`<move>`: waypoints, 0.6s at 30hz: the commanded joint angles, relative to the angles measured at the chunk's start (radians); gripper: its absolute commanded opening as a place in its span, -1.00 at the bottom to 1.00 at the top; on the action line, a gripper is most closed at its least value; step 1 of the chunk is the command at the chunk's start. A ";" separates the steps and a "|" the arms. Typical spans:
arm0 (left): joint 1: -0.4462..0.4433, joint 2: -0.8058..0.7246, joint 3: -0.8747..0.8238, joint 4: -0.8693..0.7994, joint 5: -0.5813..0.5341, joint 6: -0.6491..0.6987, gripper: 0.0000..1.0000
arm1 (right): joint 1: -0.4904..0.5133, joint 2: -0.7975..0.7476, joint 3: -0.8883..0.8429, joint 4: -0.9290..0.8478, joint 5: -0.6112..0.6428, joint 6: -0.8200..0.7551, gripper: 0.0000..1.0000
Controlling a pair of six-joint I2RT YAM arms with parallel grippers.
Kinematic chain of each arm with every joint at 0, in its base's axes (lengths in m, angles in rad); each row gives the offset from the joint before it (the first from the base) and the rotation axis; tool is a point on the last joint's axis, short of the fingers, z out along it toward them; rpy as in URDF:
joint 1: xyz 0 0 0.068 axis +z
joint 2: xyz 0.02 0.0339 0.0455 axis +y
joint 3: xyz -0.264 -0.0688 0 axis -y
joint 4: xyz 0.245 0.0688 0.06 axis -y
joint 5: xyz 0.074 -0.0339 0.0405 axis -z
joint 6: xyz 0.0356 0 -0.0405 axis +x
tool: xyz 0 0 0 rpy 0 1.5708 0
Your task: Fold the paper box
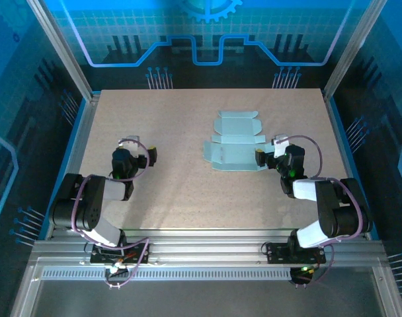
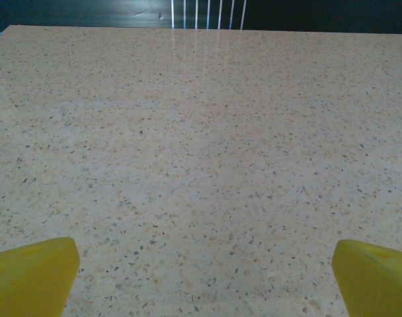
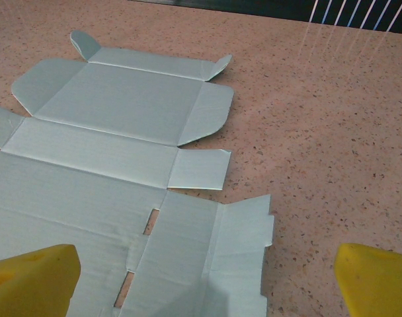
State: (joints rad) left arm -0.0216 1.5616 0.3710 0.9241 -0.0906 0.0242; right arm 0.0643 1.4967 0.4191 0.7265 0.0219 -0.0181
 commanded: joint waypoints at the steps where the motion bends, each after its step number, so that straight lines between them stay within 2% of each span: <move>1: 0.007 -0.007 0.010 0.004 -0.011 -0.016 0.98 | -0.018 0.008 0.020 0.014 -0.007 0.006 1.00; 9: 0.006 -0.008 0.006 0.010 -0.012 -0.015 0.98 | -0.016 0.008 0.020 0.014 -0.007 0.006 1.00; 12: 0.006 -0.017 -0.021 0.061 -0.024 -0.015 0.98 | -0.015 0.007 0.017 0.017 -0.005 0.005 1.00; 15: 0.001 -0.076 -0.042 0.046 -0.032 -0.013 0.98 | 0.010 -0.027 0.021 -0.012 0.043 -0.008 1.00; 18: -0.019 -0.185 -0.037 -0.055 -0.064 -0.001 0.98 | 0.031 -0.093 0.037 -0.096 0.074 -0.017 1.00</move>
State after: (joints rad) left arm -0.0265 1.4708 0.3359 0.9062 -0.1169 0.0246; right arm 0.0746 1.4666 0.4194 0.6872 0.0536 -0.0200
